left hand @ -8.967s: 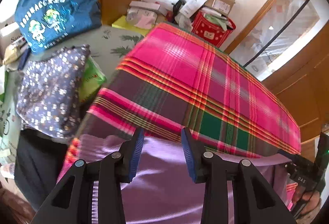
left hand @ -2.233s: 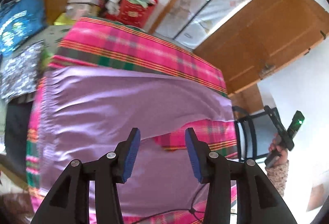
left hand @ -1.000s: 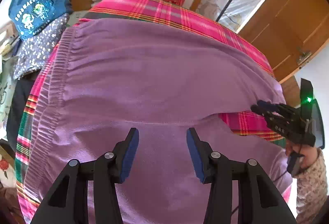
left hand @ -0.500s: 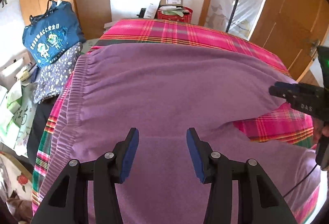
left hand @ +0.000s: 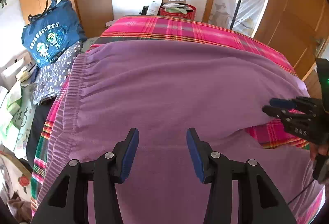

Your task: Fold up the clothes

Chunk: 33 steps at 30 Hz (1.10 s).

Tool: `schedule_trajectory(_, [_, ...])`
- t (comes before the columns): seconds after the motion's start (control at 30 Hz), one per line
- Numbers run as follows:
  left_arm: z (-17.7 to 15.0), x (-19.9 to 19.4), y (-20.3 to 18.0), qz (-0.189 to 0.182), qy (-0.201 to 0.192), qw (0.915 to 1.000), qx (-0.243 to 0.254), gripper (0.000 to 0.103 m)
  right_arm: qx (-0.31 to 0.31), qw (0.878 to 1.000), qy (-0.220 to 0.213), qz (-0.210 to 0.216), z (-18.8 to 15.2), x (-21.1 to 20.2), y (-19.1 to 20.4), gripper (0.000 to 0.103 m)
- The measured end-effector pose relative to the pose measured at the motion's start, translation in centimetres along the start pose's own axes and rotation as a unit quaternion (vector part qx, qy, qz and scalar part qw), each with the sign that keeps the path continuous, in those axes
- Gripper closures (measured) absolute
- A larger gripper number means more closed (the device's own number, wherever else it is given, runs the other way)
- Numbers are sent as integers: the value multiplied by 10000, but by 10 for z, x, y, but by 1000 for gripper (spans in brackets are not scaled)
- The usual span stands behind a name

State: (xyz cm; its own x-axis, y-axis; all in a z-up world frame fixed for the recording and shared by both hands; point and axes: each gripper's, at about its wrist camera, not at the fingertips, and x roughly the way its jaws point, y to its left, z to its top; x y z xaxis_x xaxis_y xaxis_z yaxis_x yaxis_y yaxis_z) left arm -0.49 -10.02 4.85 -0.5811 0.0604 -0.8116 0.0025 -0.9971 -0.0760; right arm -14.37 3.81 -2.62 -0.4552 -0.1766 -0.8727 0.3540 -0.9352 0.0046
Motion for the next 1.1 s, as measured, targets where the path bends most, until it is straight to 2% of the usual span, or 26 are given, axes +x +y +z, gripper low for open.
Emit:
schedule_trajectory(0.1, [1,2,0,88,-46,9999,52,53,-17,10000,29,29,0,-6,2,69])
schedule_trajectory(0.23, [2,8,2,71,-2,10000,59,53,77,9993,-350,91,15,-18,3,69])
schedule_trajectory(0.37, [3,13,6,39,66,10000,46,53,-35,9995,-284,138,28,-4,13,69])
schedule_trajectory(0.6, [7,25,30,110,286,9995,-76,53,-247,9992,-107,308,17,10,35,69])
schedule_trajectory(0.77, [37,24,58,4,182,9991,-374,53,-246,9987,-270,354,23,0,36,69])
schedule_trajectory(0.87, [57,25,69,76,75,9994,-329,53,-237,9981,-386,425,34,-2,41,69])
schedule_trajectory(0.93, [67,33,78,-41,167,9993,-318,53,-333,9974,-387,500,40,1,49,69])
schedule_trajectory(1.03, [80,50,92,17,416,9983,-408,53,-531,9962,-337,607,44,8,63,69])
schedule_trajectory(1.1, [86,56,95,2,416,9981,-448,53,-617,9957,-270,633,41,13,69,69])
